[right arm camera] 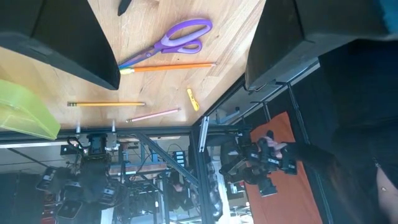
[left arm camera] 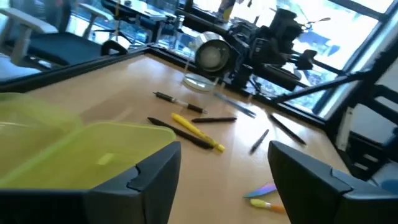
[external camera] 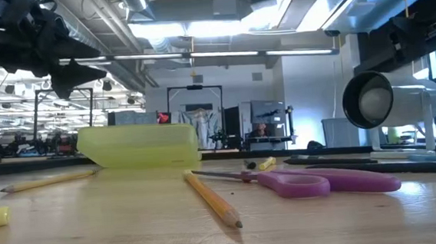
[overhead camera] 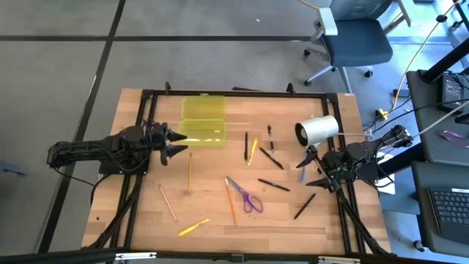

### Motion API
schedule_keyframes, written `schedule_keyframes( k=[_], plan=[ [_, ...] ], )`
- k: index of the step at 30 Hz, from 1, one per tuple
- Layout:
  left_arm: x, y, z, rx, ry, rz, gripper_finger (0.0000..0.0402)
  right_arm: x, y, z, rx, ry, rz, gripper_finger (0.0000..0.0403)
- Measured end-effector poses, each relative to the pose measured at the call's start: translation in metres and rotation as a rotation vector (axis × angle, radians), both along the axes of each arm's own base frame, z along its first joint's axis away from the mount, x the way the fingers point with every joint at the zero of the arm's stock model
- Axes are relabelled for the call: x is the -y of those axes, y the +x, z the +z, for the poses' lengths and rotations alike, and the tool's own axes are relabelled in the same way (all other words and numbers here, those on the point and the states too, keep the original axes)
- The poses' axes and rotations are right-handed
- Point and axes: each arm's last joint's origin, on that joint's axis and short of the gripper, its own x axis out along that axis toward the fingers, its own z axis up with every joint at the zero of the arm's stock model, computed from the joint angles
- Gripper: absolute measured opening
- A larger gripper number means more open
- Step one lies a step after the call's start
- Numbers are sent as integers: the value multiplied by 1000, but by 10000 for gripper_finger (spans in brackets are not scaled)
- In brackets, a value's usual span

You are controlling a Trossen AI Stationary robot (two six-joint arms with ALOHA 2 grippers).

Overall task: Pick & place school supplies into a supply box
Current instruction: Put the yellow pencil into the yellow supply box

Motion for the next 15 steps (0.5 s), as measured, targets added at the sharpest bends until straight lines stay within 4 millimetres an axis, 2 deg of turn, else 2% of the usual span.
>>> schedule_keyframes(
  k=[5,15],
  plan=[
    [-1,0,0,2,-15,40,231,0,0,0,0,0,0,351],
    [2,1,2,10,10,-61,226,0,0,0,1,-1,0,351]
  ],
)
